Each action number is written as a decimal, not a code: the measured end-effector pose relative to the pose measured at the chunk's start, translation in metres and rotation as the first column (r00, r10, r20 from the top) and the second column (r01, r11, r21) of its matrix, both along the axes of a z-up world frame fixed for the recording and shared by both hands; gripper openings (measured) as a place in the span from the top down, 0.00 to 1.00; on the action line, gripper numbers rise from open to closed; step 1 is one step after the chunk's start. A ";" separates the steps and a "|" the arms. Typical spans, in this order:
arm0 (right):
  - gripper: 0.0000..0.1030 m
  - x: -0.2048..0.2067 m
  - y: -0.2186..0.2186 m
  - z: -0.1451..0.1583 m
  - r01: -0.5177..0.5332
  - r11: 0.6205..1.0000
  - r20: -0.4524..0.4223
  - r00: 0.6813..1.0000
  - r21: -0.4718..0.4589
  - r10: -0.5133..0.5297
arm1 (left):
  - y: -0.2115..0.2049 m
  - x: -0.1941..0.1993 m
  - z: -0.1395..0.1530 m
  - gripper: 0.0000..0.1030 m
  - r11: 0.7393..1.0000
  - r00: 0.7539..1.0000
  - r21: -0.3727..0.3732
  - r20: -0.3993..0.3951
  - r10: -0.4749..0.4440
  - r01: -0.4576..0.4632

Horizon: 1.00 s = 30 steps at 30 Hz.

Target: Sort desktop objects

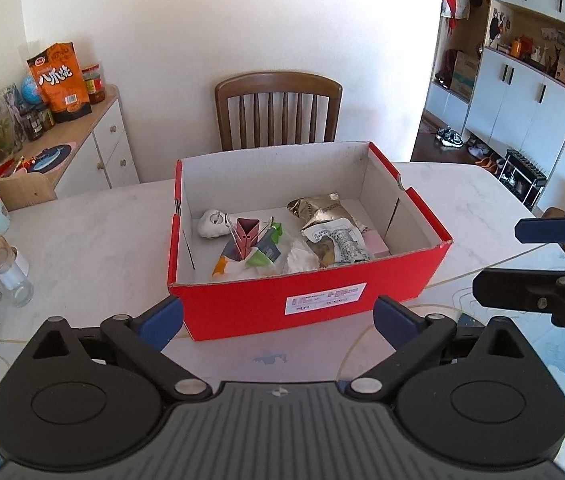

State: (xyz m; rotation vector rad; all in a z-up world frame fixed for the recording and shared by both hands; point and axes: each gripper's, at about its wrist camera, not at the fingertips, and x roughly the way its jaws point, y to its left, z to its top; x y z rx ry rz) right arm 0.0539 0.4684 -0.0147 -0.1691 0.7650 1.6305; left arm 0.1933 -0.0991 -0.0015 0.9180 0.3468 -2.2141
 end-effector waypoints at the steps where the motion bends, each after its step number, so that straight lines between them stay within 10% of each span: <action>1: 0.01 0.000 -0.002 0.000 0.000 1.000 -0.002 1.000 0.003 0.000 | 0.002 0.001 0.001 0.01 1.000 1.000 -0.003 -0.001 -0.002 0.002; 30: 0.01 0.007 -0.031 0.010 0.017 1.000 0.014 1.000 0.018 -0.017 | 0.022 0.012 0.017 0.01 0.996 0.996 -0.005 -0.011 -0.085 0.085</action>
